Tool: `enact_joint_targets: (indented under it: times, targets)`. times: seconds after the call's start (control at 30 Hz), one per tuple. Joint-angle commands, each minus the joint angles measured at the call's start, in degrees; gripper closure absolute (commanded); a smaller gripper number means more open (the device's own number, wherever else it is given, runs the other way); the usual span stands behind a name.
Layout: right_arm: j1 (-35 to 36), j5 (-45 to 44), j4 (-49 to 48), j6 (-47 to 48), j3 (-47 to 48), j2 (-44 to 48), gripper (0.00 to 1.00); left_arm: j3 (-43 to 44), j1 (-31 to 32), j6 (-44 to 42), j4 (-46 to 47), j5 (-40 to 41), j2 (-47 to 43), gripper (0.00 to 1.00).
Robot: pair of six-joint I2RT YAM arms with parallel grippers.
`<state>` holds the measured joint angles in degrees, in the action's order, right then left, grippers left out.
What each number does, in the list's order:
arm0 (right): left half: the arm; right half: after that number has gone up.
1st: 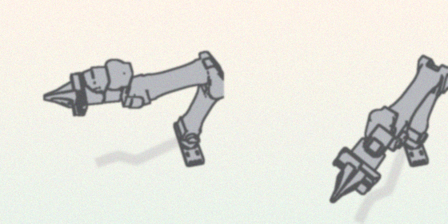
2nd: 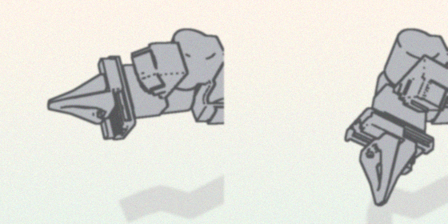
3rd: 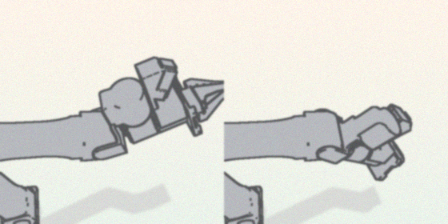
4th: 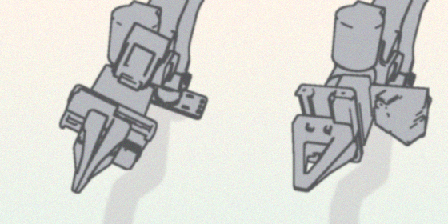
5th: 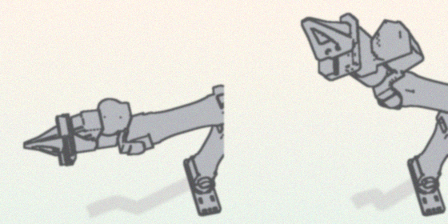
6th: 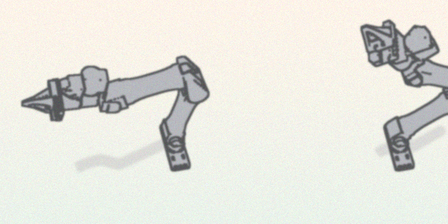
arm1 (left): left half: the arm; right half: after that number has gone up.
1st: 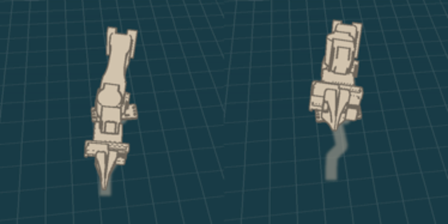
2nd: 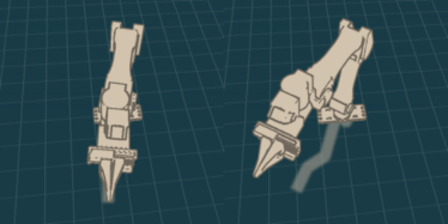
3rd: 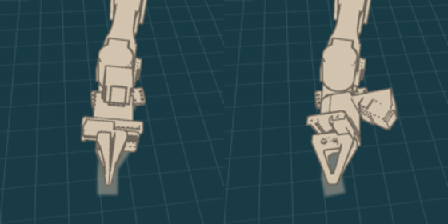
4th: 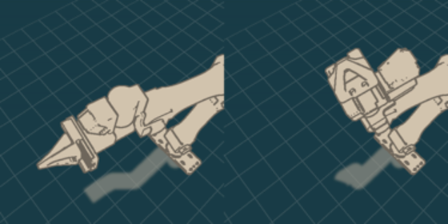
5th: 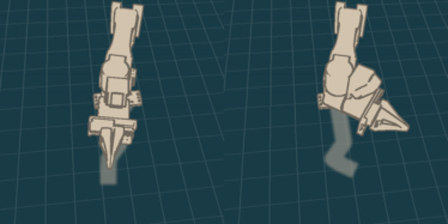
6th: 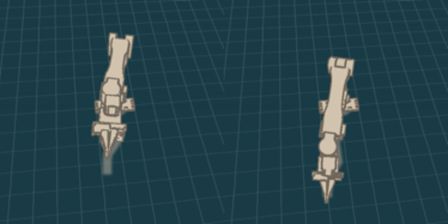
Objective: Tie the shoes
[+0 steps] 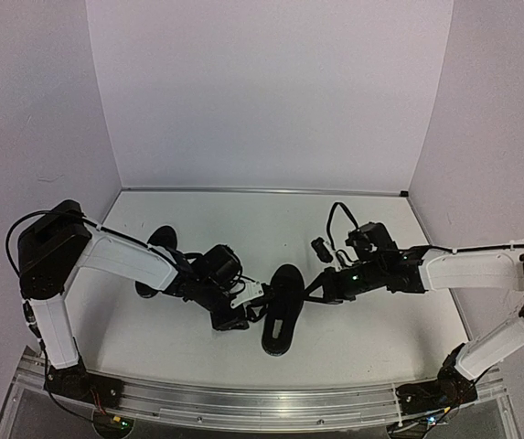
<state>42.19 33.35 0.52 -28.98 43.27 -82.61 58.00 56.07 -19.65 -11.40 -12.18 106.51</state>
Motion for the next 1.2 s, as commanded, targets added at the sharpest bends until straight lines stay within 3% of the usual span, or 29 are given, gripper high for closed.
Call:
enact_joint_targets:
  times: [0.0, 0.1, 0.13, 0.33, 0.57, 0.73, 0.87, 1.17]
  targets:
    - [0.1, -1.6, -0.5, -0.9, -0.3, 3.2, 1.0, 2.2, 0.4, -0.7, -5.7, 4.6, 1.7, 0.78]
    - [-0.2, -2.2, 1.1, -1.5, -1.0, 4.8, 1.0, 2.2, 0.3, 0.0, -8.5, 7.0, 0.3, 0.98]
    - [-0.3, -2.6, 1.3, -1.8, -1.2, 5.6, 1.0, 2.2, 0.3, 0.9, -9.2, 8.2, -0.5, 1.0]
    - [-1.8, -8.7, 4.6, -5.0, -3.9, 14.7, 1.0, -1.1, -3.3, 9.6, -6.2, 11.6, -11.1, 1.0]
    - [-3.1, -24.6, 19.6, -12.6, -6.7, 29.0, 1.0, -6.2, -11.8, 23.2, -3.5, 20.6, -26.0, 1.0]
    - [-3.2, -27.8, 23.4, -18.5, -12.1, 34.3, 1.0, -4.2, -13.5, 27.8, -9.7, 23.6, -25.5, 1.0]
    - [-3.2, -25.5, 18.7, -17.4, -14.6, 29.0, 1.0, -4.7, -13.5, 29.5, -10.1, 20.6, -22.9, 1.0]
    - [-3.1, -14.6, -0.7, -10.5, -10.8, 3.4, 1.0, -7.5, -13.4, 30.1, -5.2, 15.8, -23.8, 1.0]
